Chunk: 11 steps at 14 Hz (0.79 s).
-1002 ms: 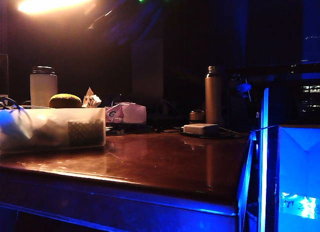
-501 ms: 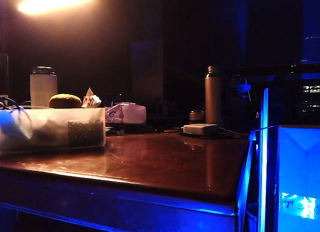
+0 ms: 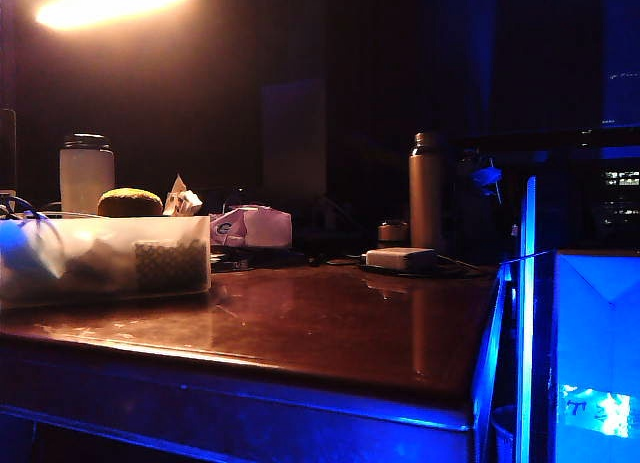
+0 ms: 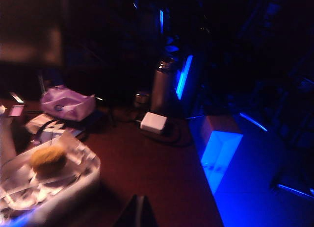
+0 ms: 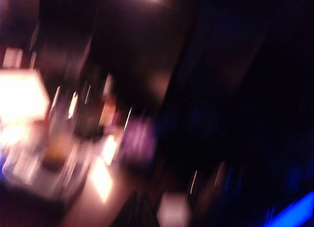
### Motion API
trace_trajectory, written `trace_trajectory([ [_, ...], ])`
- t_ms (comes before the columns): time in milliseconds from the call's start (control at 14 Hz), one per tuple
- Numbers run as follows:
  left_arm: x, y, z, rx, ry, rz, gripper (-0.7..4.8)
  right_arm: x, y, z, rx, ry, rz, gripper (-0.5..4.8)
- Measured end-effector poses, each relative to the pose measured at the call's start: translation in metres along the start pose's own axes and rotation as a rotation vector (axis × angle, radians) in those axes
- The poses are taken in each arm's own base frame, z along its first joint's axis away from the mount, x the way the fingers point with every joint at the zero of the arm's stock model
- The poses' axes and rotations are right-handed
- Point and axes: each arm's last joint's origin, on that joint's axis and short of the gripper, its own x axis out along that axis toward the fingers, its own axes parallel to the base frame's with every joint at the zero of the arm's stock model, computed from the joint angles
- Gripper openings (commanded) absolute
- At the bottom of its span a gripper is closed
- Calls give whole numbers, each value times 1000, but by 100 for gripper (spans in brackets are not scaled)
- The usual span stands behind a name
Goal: Pick up the kiwi and place it into the translucent box.
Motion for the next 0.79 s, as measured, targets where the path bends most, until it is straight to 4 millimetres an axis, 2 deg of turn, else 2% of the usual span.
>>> trace_trajectory([
  [143,-2,1,-25,12,6,7,-5,-9,9,-30,22,179,50,-1],
  [215,1,5,-45,17,31,17,-5,-12,14,-48,49,233,62,-1],
  [286,6,10,-75,10,63,30,-5,-27,22,-77,90,272,66,-1],
  [429,11,15,-110,8,71,41,-5,-42,32,-110,112,211,69,-1],
  [644,17,22,-148,18,50,84,-5,-52,52,-181,133,125,52,-1],
  [787,31,31,-171,16,53,96,-5,-55,66,-230,156,2,23,-1],
])
